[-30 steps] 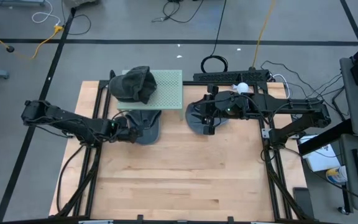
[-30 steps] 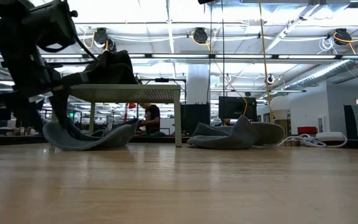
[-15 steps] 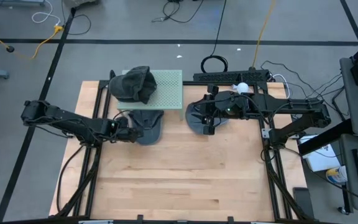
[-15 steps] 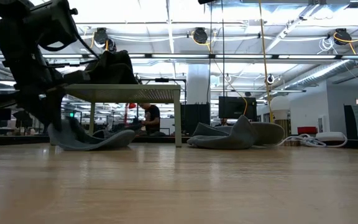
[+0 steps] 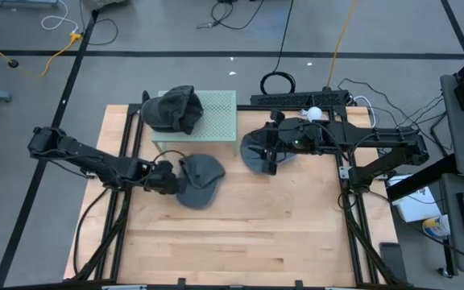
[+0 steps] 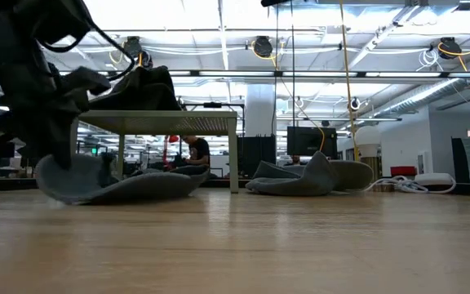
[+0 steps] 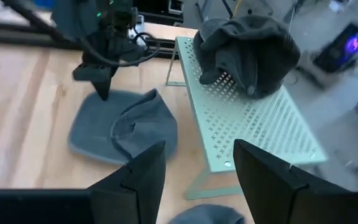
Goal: Pick & Place hat
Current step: Put the gray cap on the shelf
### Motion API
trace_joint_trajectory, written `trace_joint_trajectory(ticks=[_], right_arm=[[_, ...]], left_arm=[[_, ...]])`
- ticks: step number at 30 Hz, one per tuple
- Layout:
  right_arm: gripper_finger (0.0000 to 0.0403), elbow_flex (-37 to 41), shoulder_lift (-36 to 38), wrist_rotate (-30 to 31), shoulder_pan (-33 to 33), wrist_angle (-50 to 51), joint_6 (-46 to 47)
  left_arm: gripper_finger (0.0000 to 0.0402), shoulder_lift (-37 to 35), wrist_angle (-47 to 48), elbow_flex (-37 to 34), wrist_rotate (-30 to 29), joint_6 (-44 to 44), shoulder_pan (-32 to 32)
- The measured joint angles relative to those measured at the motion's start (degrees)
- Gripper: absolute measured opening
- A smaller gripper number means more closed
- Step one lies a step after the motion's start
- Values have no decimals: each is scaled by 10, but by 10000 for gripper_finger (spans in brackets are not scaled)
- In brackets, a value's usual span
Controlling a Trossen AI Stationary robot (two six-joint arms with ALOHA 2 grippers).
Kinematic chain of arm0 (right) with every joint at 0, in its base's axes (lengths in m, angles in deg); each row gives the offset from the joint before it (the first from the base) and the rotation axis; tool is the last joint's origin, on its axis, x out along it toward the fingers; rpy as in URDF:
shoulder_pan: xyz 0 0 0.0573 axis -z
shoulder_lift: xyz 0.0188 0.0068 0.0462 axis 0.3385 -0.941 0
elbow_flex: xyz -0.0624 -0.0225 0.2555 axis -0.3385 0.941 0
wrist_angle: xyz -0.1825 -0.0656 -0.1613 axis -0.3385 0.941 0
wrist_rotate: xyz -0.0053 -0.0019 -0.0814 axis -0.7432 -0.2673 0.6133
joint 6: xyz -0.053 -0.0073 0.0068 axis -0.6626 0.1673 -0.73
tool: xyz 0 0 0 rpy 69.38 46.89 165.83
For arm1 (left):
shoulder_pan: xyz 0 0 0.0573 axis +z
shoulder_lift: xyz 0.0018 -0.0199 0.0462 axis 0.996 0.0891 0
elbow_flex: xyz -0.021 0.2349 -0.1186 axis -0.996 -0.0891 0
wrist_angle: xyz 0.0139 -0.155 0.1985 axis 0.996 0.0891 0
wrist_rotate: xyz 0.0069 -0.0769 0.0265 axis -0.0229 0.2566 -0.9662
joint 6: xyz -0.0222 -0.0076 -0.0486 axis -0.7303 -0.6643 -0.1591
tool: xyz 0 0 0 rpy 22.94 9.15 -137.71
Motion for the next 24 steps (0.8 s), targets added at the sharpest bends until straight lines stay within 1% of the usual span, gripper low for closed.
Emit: trace_joint_trajectory(ticks=[3, 8, 12, 16, 18, 21, 24], right_arm=[[180, 0, 0, 0, -2, 1, 89], [180, 0, 0, 0, -12, 1, 236], [180, 0, 0, -4, -31, 1, 300], [180, 0, 0, -45, -50, 0, 331], [180, 0, 0, -38, -63, 1, 344], [180, 0, 0, 9, -84, -2, 361], [180, 0, 0, 58, -103, -11, 378]], left_arm=[[9, -5, -35, 0, 11, 29, -16], [9, -11, -61, 0, 57, 72, -40], [9, -17, -73, 0, 81, 96, -58], [9, -21, -87, 0, 101, 120, -73], [9, -26, -95, 0, 97, 129, -76], [9, -28, -127, 13, 57, 158, -76], [9, -32, -130, 47, 26, 200, -70]])
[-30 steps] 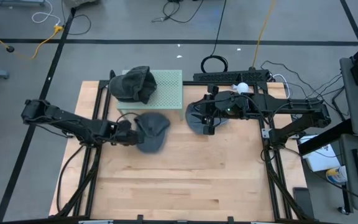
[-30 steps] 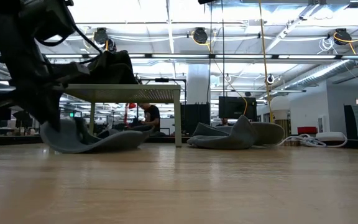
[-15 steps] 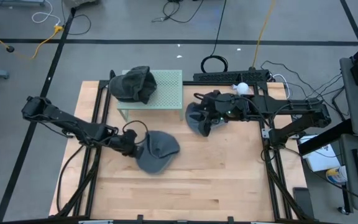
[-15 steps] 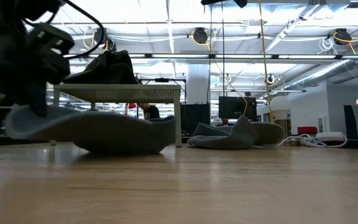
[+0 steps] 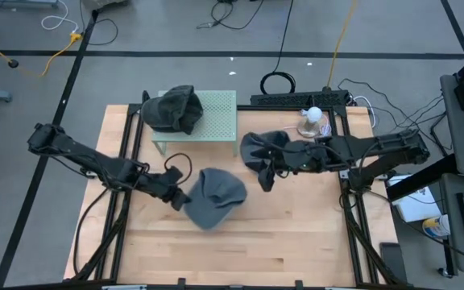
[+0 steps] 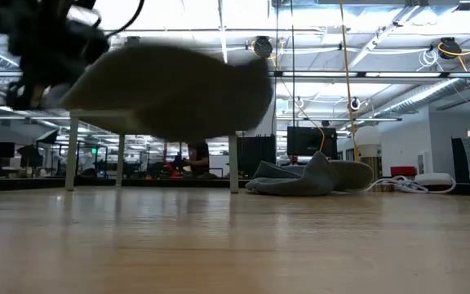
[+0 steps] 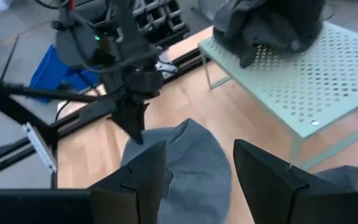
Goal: Pick & Place hat
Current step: Put the gray cap on the shelf
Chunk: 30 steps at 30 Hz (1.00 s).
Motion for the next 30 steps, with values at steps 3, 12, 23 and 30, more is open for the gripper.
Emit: trace_joint_trajectory(ticks=[3, 12, 23, 30], right_arm=[[180, 0, 0, 20, -14, -11, 14], [180, 0, 0, 22, -65, -104, -56], [180, 0, 13, 78, -114, -106, -115], [180, 0, 14, 248, -116, -102, -157]], left_arm=[[9, 0, 10, 38, -23, 36, 8], [9, 1, 27, 151, -148, 121, 39], [9, 11, -30, 249, -348, 237, 80], [9, 37, -202, 261, -425, 392, 87]])
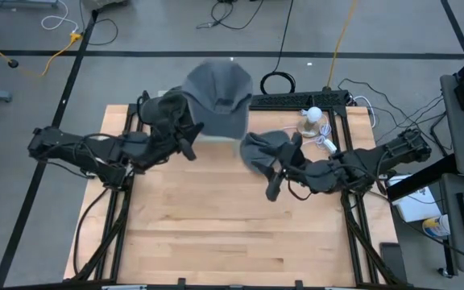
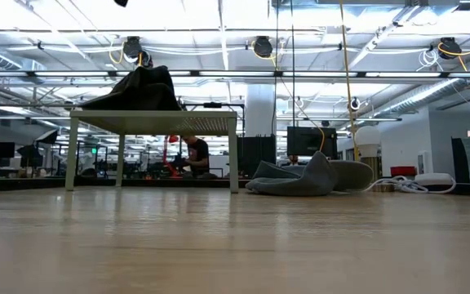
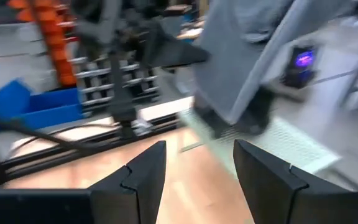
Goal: Pick & Place hat
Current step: Put the gray cap on the shelf
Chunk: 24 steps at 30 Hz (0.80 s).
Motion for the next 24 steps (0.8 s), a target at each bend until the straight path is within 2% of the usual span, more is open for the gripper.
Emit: trace_joint_trajectory(ticks=[3, 7, 11, 16, 24], right_arm=[[180, 0, 0, 44, 2, -15, -17], [181, 0, 0, 74, 3, -50, -56], [181, 0, 0, 72, 14, -56, -71], [181, 0, 0, 74, 41, -58, -23], [181, 0, 0, 71, 67, -61, 20]], left_arm=[[9, 16, -56, 0, -14, 53, -1], [9, 40, -104, -1, -9, 103, -1], [9, 59, -156, -1, 7, 141, 1], [9, 73, -216, -1, 38, 206, 2], [9, 99, -217, 44, 73, 244, 16]])
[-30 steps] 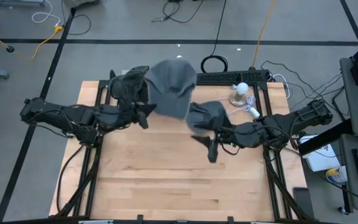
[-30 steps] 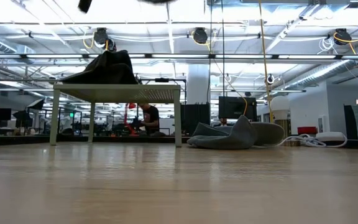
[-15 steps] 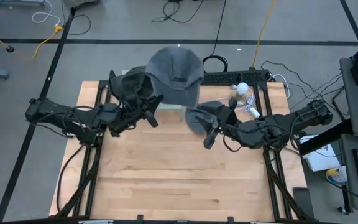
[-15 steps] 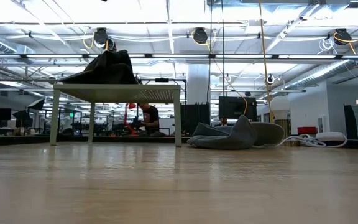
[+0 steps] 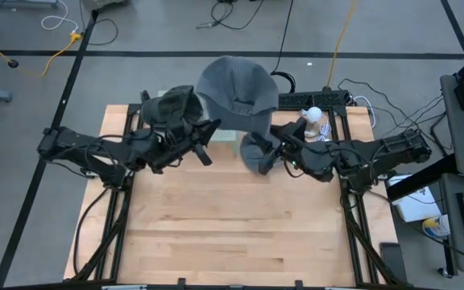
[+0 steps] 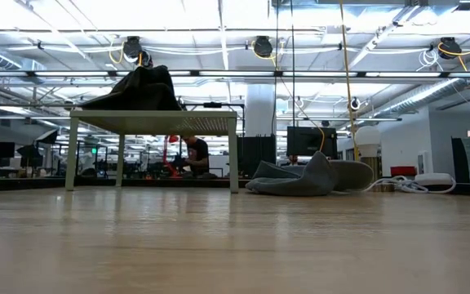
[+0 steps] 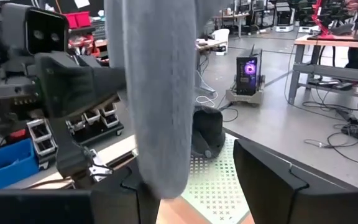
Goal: Pick & Place hat
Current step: Put the gray cap on the shelf
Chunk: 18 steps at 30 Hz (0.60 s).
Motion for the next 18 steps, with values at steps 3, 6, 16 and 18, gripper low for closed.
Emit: trace_joint_trajectory(ticks=[3, 6, 16, 18], right_arm=[[180, 0, 0, 0, 0, -9, -7], [178, 0, 0, 1, -1, -27, -26], [115, 0, 0, 0, -1, -21, -29], [94, 0, 0, 0, -2, -21, -29]], left_arm=[[9, 7, 27, 15, 11, 0, 1], [9, 16, 34, 26, 13, 2, 3], [9, 17, 34, 27, 11, 2, 3], [9, 17, 34, 27, 11, 1, 3]])
